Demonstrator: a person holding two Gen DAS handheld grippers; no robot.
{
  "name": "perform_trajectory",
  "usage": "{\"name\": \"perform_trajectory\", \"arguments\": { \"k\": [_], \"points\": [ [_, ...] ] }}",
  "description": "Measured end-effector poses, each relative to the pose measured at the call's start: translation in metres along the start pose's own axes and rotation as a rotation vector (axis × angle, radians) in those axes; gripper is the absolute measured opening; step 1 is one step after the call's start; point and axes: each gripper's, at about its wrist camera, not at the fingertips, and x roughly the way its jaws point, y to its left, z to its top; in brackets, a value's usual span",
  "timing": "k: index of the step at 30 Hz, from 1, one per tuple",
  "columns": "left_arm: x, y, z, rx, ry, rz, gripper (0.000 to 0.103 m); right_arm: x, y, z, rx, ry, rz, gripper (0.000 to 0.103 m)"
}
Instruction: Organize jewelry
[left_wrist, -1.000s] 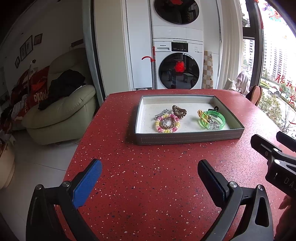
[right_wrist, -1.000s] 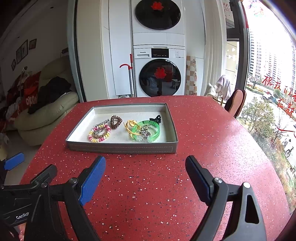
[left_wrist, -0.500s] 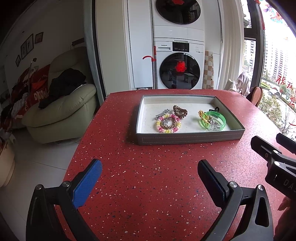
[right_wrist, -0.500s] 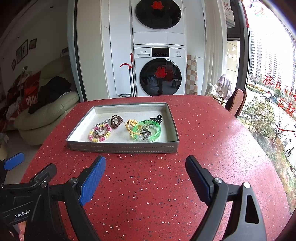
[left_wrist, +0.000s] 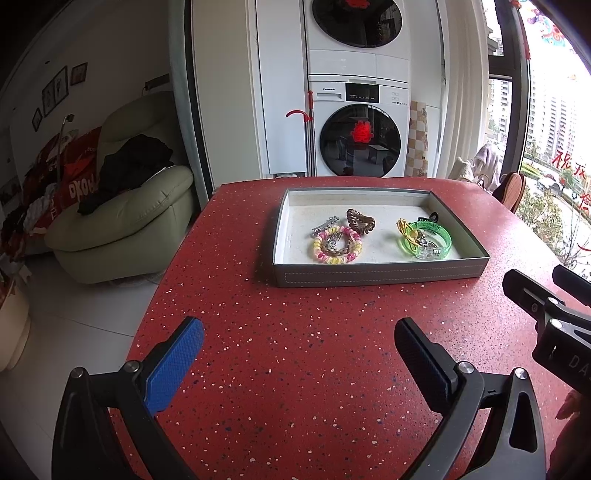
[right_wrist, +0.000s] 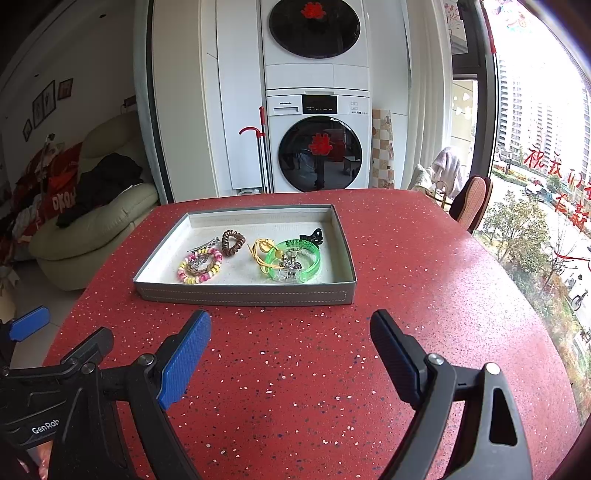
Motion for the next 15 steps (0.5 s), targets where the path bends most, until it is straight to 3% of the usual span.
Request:
{"name": "perform_trajectory", "arguments": {
  "k": [15],
  "points": [
    [-0.0026, -0.0007, 0.0003, -0.004, 0.004, -0.002, 0.103, 0.0004, 0.0014, -0.0003, -0.001, -0.003, -0.001, 0.09]
  ]
}}
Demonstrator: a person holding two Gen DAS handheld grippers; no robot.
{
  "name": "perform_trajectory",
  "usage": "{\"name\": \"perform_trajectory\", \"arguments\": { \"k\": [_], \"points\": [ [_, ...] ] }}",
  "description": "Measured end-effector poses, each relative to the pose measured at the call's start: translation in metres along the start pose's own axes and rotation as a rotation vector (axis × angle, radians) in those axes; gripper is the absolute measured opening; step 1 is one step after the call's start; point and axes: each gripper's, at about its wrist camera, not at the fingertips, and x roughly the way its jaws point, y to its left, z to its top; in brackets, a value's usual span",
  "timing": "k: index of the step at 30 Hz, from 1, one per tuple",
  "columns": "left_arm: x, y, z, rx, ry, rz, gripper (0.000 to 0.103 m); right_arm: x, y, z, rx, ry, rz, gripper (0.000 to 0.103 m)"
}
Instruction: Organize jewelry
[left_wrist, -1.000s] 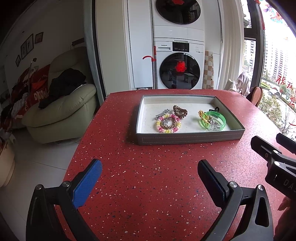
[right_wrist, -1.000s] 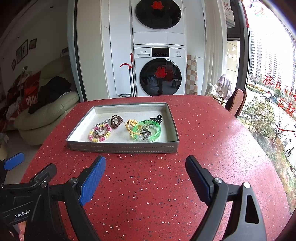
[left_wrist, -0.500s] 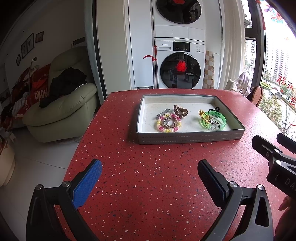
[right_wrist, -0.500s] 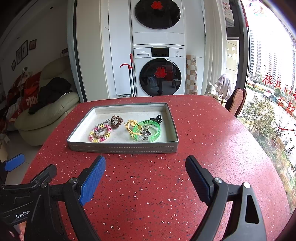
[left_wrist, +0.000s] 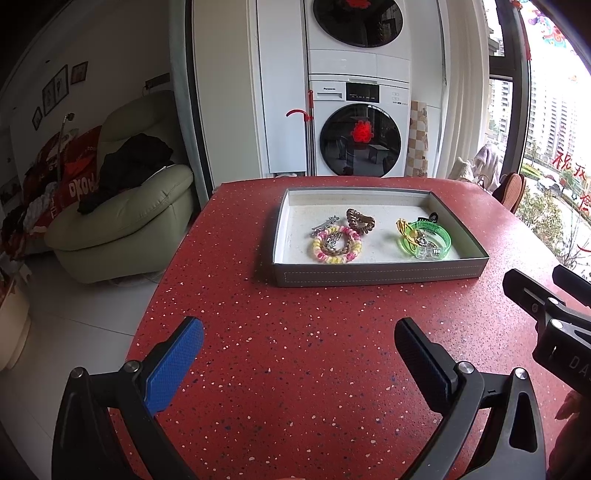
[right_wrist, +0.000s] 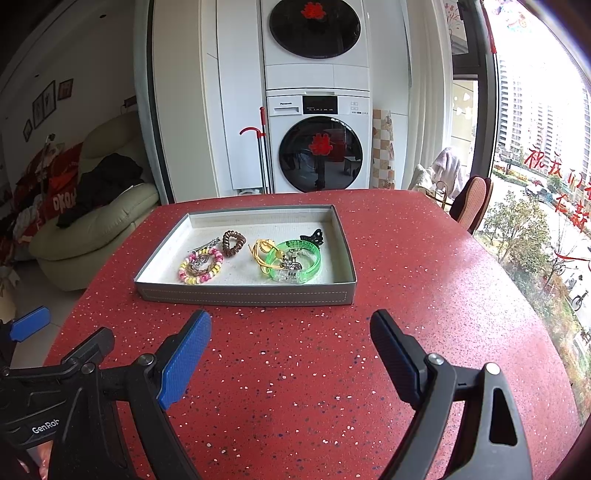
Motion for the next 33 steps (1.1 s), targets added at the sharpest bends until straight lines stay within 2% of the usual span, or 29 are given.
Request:
{"name": "perform_trajectory", "arguments": {
  "k": [33],
  "points": [
    [0.0014, 0.0004, -0.0001, -0.006, 0.008, -0.002, 0.103, 0.0001, 0.0005, 0.0, 0.001, 0.001, 0.001, 0.09]
  ]
}}
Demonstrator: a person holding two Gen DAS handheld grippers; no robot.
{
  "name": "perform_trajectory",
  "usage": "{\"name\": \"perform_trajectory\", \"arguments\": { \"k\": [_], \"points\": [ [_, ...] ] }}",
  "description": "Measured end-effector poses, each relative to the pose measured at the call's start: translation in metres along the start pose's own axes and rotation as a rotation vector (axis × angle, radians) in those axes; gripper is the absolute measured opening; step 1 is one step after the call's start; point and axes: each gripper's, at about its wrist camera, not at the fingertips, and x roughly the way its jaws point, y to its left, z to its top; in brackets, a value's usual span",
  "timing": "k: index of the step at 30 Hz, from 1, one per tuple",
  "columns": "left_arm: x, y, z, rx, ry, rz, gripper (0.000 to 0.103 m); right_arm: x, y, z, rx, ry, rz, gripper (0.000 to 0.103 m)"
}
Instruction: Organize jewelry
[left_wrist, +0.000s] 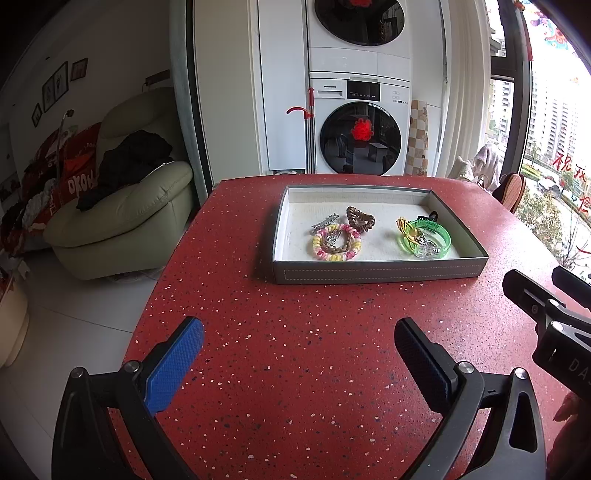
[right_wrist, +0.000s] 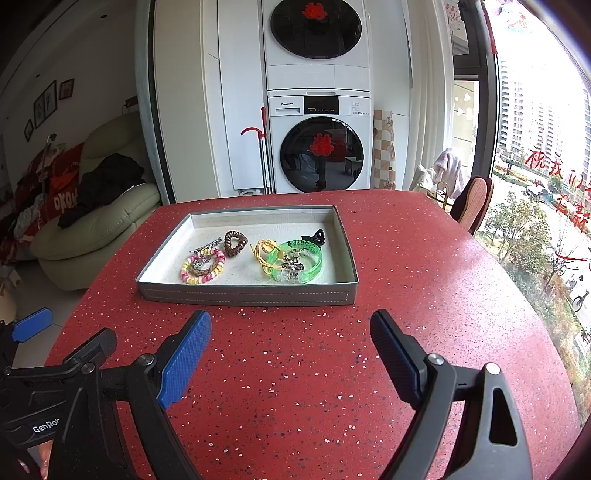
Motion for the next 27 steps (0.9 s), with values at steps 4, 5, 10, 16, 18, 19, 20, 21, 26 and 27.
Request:
{"name": "perform_trajectory", "arguments": {
  "k": [4, 5, 10, 16, 18, 19, 20, 21, 26, 27],
  "points": [
    [0.0006, 0.0004, -0.0002, 0.0, -0.001, -0.001, 0.103, 0.0, 0.0008, -0.0001, 0.0, 0.0, 0.0, 0.09],
    [0.0005, 0.0005, -0.0002, 0.0, -0.001, -0.001, 0.103, 0.0001, 0.0001, 0.0, 0.001, 0.0, 0.001, 0.09],
    [0.0009, 0.0003, -0.0006, 0.0, 0.001, -0.004, 0.103, -0.0001, 0.0012, -0.0002, 0.0, 0.0, 0.001, 0.09],
    [0.0014, 0.0007, -0.001, -0.003, 0.003, -0.002, 0.103, 0.0004, 0.0021, -0.0002, -0.001, 0.001, 0.001, 0.09],
    [0.0017, 0.0013, -0.0012, -0.006, 0.006, -0.004, 0.103, 0.0003, 0.0024, -0.0003, -0.001, 0.001, 0.002, 0.09],
    [0.0017, 0.0014, -0.0014, -0.007, 0.007, -0.004, 0.103, 0.0002, 0.0028, -0.0003, -0.001, 0.0, 0.001, 0.09],
    [0.0017, 0.0014, -0.0015, -0.006, 0.007, -0.003, 0.103, 0.0003, 0.0028, -0.0004, -0.001, 0.0, 0.001, 0.09],
    [0.0018, 0.0013, -0.0016, -0.004, 0.007, -0.003, 0.103, 0.0004, 0.0028, -0.0004, 0.0, 0.001, 0.002, 0.09],
    [0.0029, 0.0022, -0.0014, -0.012, 0.014, -0.009, 0.103, 0.0008, 0.0041, -0.0006, 0.0, 0.003, 0.004, 0.09],
    [0.0032, 0.0025, -0.0016, -0.014, 0.016, -0.011, 0.103, 0.0007, 0.0053, -0.001, 0.0, 0.004, 0.004, 0.09]
  ]
}}
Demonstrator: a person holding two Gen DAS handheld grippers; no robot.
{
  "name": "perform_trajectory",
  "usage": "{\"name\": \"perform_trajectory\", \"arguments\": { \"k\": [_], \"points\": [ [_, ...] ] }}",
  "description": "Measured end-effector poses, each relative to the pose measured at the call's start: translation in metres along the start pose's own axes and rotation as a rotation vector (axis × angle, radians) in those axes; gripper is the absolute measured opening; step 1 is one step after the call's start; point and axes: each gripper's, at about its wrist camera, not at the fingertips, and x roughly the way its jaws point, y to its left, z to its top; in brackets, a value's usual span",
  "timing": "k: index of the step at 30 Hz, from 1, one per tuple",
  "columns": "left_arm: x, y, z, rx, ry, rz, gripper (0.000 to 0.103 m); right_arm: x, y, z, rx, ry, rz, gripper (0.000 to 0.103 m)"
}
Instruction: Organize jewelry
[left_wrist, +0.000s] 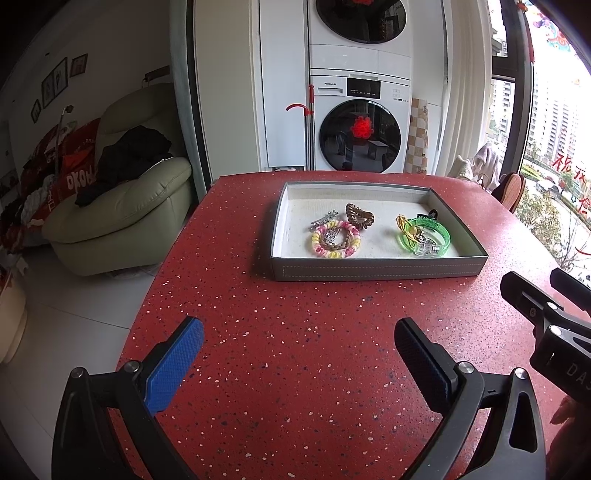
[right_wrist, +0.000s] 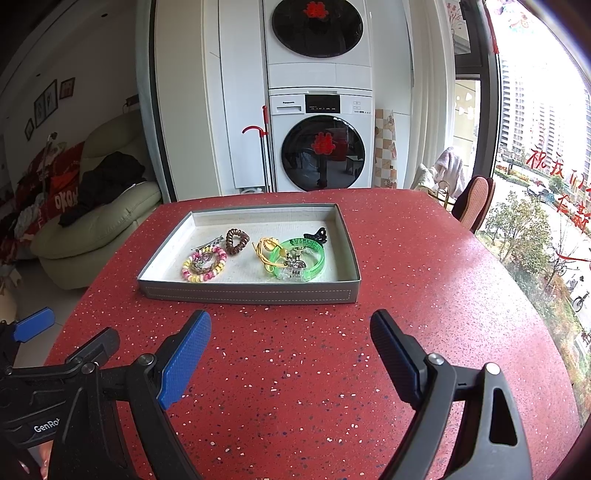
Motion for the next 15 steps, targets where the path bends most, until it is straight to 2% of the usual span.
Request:
{"name": "perform_trajectory", "arguments": {
  "k": [15],
  "points": [
    [-0.0012, -0.0025, -0.0008, 0.017, -0.004, -0.018, 0.103, 0.0008, 0.0014, -0.0023, 0.002, 0.008, 0.005, 0.09]
  ]
}}
